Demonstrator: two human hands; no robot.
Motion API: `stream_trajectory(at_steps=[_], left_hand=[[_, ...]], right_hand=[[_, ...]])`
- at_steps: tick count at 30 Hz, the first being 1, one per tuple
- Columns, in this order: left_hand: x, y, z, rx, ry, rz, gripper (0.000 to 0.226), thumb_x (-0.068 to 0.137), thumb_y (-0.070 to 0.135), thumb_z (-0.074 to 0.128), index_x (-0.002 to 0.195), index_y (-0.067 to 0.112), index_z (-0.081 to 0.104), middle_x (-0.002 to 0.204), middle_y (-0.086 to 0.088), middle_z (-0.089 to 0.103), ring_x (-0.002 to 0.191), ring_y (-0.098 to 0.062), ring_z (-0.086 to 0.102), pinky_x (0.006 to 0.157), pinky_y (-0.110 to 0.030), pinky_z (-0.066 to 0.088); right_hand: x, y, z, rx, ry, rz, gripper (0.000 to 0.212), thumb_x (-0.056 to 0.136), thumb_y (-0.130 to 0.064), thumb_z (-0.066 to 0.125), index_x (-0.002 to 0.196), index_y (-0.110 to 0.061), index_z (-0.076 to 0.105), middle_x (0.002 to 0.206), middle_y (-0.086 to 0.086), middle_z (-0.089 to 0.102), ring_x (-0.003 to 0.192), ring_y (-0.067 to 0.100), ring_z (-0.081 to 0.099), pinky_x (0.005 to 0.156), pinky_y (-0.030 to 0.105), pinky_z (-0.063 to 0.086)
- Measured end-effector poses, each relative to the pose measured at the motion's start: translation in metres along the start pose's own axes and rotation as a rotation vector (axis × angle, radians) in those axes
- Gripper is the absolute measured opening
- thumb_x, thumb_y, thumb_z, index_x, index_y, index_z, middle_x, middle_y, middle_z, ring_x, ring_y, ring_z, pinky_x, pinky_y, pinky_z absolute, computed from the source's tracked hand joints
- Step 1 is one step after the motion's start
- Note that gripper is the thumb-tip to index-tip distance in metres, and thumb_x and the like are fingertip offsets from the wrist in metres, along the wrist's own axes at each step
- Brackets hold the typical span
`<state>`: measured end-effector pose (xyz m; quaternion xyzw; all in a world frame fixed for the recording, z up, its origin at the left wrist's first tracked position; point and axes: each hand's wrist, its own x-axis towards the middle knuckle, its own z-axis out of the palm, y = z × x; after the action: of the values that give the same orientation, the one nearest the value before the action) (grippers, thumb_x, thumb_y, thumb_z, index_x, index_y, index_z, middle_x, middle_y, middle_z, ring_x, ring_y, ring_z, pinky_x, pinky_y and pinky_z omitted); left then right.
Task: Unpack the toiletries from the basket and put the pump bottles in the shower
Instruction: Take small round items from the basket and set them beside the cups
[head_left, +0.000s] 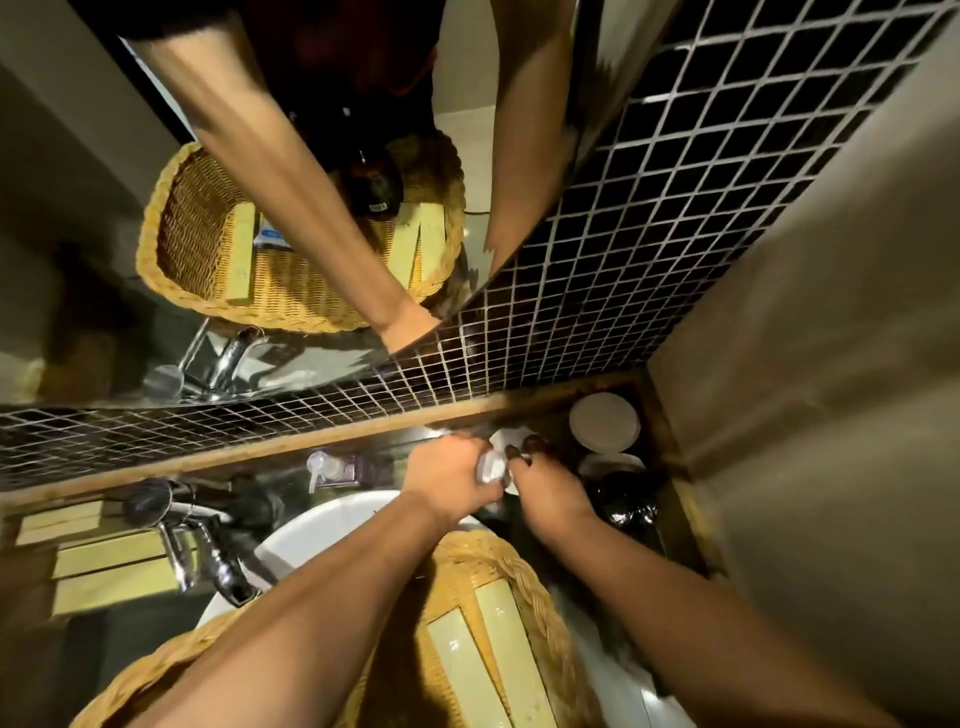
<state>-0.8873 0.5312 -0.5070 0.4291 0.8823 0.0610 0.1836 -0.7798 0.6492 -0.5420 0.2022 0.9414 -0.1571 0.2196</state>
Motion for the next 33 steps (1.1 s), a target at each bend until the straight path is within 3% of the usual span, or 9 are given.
stream_trajectory(at_steps=[13,18,22,27,30,33], left_hand=[[-0.002,-0.013,0.007,0.044,0.027,0.012,0.047,0.073,0.063,0.055,0.107,0.034,0.068,0.099,0.006,0.069,0.093,-0.02,0.065,0.068,-0.03,0.05],[-0.001,-0.009,0.003,0.061,0.04,0.014,0.043,0.074,0.064,0.055,0.104,0.035,0.067,0.095,0.008,0.067,0.09,-0.018,0.064,0.067,-0.031,0.05],[0.0,-0.002,0.003,0.076,0.039,0.045,0.041,0.076,0.065,0.054,0.103,0.036,0.066,0.093,0.008,0.066,0.088,-0.017,0.064,0.065,-0.03,0.046],[0.007,0.012,0.006,0.123,0.047,0.089,0.049,0.075,0.062,0.053,0.114,0.034,0.066,0.106,0.004,0.069,0.098,-0.021,0.065,0.072,-0.032,0.048],[0.014,0.021,0.009,0.159,0.025,0.126,0.048,0.077,0.06,0.054,0.116,0.034,0.065,0.109,0.004,0.068,0.1,-0.021,0.064,0.071,-0.031,0.046],[0.021,0.03,0.013,0.191,0.011,0.156,0.044,0.081,0.06,0.053,0.114,0.033,0.064,0.109,0.005,0.067,0.098,-0.019,0.064,0.069,-0.03,0.045]], right_hand=[[-0.001,-0.003,0.007,-0.004,0.076,0.03,0.061,0.096,-0.013,0.053,0.152,-0.023,0.029,0.15,0.01,0.032,0.134,0.03,0.036,0.105,0.037,0.04],[-0.006,-0.005,-0.002,0.031,0.066,0.06,0.058,0.088,-0.019,0.067,0.141,-0.02,0.044,0.135,0.009,0.051,0.119,0.029,0.053,0.091,0.038,0.048],[-0.017,-0.008,-0.005,0.09,0.106,0.111,0.057,0.085,-0.019,0.071,0.137,-0.018,0.047,0.129,0.009,0.057,0.116,0.027,0.054,0.095,0.036,0.047],[-0.028,-0.005,-0.007,0.147,0.157,0.132,0.069,0.086,-0.025,0.069,0.146,-0.012,0.038,0.141,0.01,0.047,0.128,0.025,0.046,0.105,0.033,0.041],[-0.034,-0.004,-0.004,0.128,0.114,0.152,0.077,0.091,-0.025,0.061,0.153,-0.004,0.021,0.156,0.018,0.029,0.143,0.028,0.028,0.119,0.033,0.022],[-0.041,-0.003,0.002,0.136,0.068,0.147,0.089,0.092,-0.019,0.059,0.156,-0.001,0.001,0.164,0.019,0.002,0.151,0.03,0.005,0.121,0.034,0.005]])
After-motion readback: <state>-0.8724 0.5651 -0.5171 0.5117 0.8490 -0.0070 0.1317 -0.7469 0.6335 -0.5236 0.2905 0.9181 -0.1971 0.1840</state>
